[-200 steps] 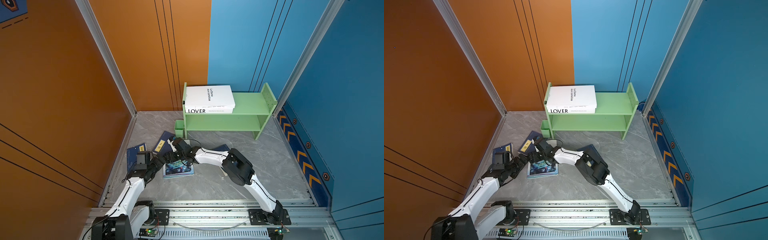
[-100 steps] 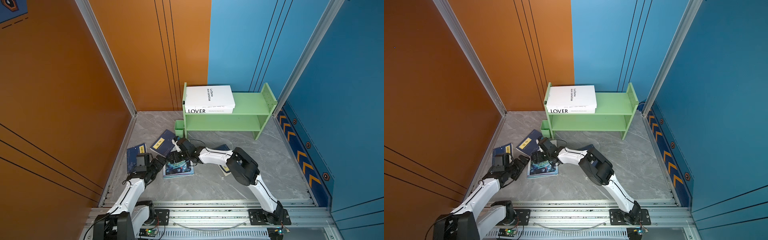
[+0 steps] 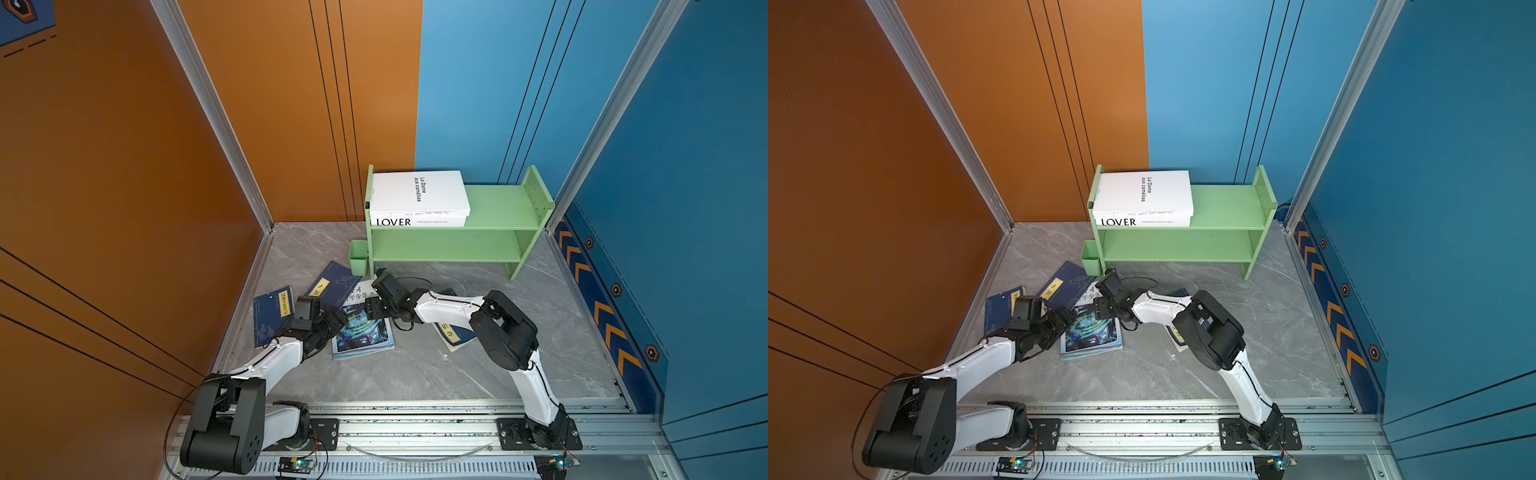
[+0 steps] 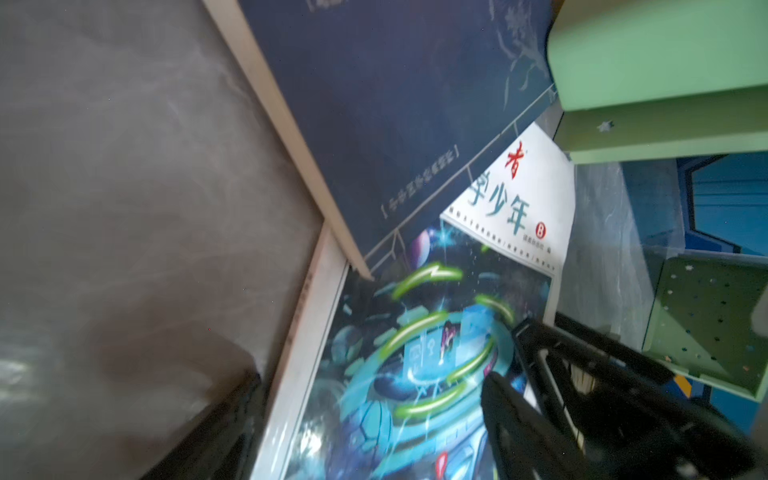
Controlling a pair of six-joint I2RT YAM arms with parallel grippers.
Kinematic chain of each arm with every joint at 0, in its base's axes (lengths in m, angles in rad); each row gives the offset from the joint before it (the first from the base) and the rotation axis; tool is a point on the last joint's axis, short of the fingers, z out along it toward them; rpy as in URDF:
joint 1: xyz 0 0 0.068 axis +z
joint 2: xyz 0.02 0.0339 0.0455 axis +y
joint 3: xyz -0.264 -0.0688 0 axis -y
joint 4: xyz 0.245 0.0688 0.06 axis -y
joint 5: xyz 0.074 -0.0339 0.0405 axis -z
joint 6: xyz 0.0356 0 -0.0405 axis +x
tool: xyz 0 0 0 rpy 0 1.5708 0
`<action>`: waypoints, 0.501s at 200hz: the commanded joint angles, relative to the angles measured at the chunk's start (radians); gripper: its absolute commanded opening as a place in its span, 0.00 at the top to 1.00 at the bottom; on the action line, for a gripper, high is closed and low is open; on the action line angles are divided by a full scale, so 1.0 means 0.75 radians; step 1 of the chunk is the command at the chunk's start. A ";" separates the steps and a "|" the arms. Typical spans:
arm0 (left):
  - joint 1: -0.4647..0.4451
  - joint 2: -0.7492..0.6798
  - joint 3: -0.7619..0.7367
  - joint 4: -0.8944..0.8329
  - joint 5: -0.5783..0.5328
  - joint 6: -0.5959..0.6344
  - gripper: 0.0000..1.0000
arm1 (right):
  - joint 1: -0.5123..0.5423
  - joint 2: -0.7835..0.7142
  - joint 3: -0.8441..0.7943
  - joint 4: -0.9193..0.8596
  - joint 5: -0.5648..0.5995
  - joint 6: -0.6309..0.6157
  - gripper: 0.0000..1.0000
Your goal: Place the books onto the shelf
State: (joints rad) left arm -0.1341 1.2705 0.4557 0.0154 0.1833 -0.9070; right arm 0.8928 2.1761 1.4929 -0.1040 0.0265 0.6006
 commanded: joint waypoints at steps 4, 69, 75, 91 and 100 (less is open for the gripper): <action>-0.126 0.134 0.008 0.020 0.079 -0.047 0.29 | 0.035 0.011 -0.097 -0.120 0.006 0.045 0.26; -0.329 0.089 -0.027 0.297 0.146 -0.243 0.40 | -0.018 -0.220 -0.378 -0.062 0.056 0.072 0.29; -0.341 0.086 -0.028 0.324 0.157 -0.259 0.41 | -0.023 -0.232 -0.394 -0.060 0.057 0.072 0.29; -0.370 0.095 -0.035 0.404 0.201 -0.303 0.42 | -0.037 -0.258 -0.425 -0.054 0.059 0.072 0.29; -0.390 0.107 -0.041 0.464 0.218 -0.332 0.42 | -0.046 -0.270 -0.442 -0.046 0.058 0.074 0.28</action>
State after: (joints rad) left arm -0.3759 1.3449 0.4370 0.1921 0.2108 -1.0676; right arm 0.8501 1.9865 1.2102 -0.0872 0.1551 0.6170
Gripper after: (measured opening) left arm 0.582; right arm 0.712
